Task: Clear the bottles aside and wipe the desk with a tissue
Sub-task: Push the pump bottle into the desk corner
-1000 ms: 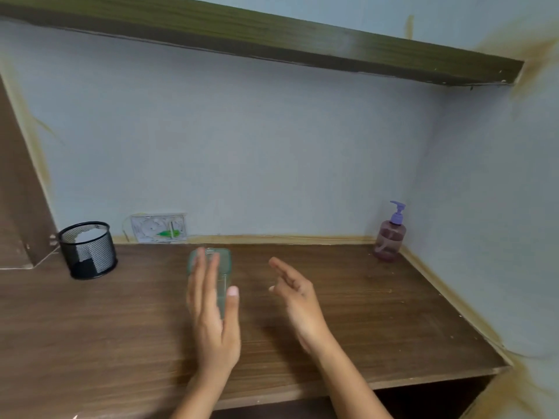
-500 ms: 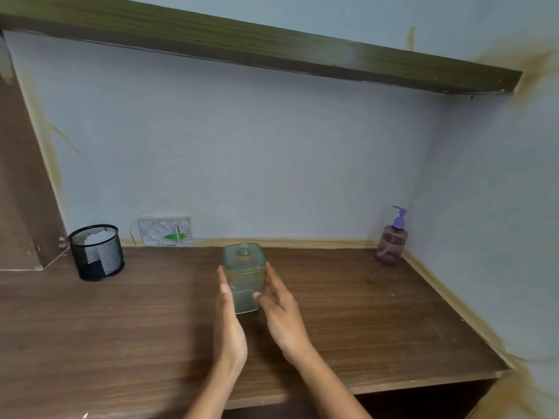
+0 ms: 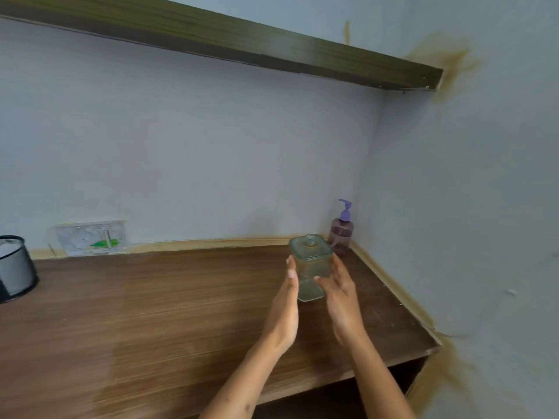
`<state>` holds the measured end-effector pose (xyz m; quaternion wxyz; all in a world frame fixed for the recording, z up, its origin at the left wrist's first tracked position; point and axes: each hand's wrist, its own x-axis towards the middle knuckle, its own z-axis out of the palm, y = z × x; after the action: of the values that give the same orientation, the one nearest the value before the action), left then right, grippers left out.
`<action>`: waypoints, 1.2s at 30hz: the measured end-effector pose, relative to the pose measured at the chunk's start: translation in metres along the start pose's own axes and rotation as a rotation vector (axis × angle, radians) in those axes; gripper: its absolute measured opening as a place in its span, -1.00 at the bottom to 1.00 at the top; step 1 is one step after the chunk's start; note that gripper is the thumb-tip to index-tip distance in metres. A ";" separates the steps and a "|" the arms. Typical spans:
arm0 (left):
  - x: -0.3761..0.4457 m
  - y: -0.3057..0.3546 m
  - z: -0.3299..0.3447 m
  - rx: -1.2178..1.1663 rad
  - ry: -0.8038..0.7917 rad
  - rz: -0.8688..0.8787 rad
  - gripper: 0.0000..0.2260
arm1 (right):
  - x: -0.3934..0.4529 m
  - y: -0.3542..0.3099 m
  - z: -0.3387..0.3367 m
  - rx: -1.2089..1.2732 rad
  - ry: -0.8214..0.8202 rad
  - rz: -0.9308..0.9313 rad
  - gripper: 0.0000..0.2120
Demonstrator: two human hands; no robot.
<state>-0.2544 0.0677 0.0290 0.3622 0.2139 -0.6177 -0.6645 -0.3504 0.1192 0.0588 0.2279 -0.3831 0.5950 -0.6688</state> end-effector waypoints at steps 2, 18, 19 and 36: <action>0.010 -0.001 0.021 0.033 -0.080 -0.030 -0.02 | 0.006 0.002 -0.027 0.007 0.078 0.010 -0.47; 0.050 -0.028 0.113 0.188 -0.296 -0.039 -0.18 | 0.030 0.024 -0.128 -0.127 0.243 0.083 -0.45; 0.050 -0.029 0.113 0.196 -0.307 -0.030 -0.21 | 0.030 0.025 -0.128 -0.148 0.235 0.085 -0.44; 0.014 0.010 0.002 0.475 -0.183 0.044 -0.47 | -0.011 0.009 -0.029 -0.623 0.327 -0.331 -0.41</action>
<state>-0.2632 0.0586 0.0417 0.2587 0.2184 -0.7911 -0.5094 -0.3679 0.1437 0.0470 -0.1083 -0.4132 0.7281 -0.5361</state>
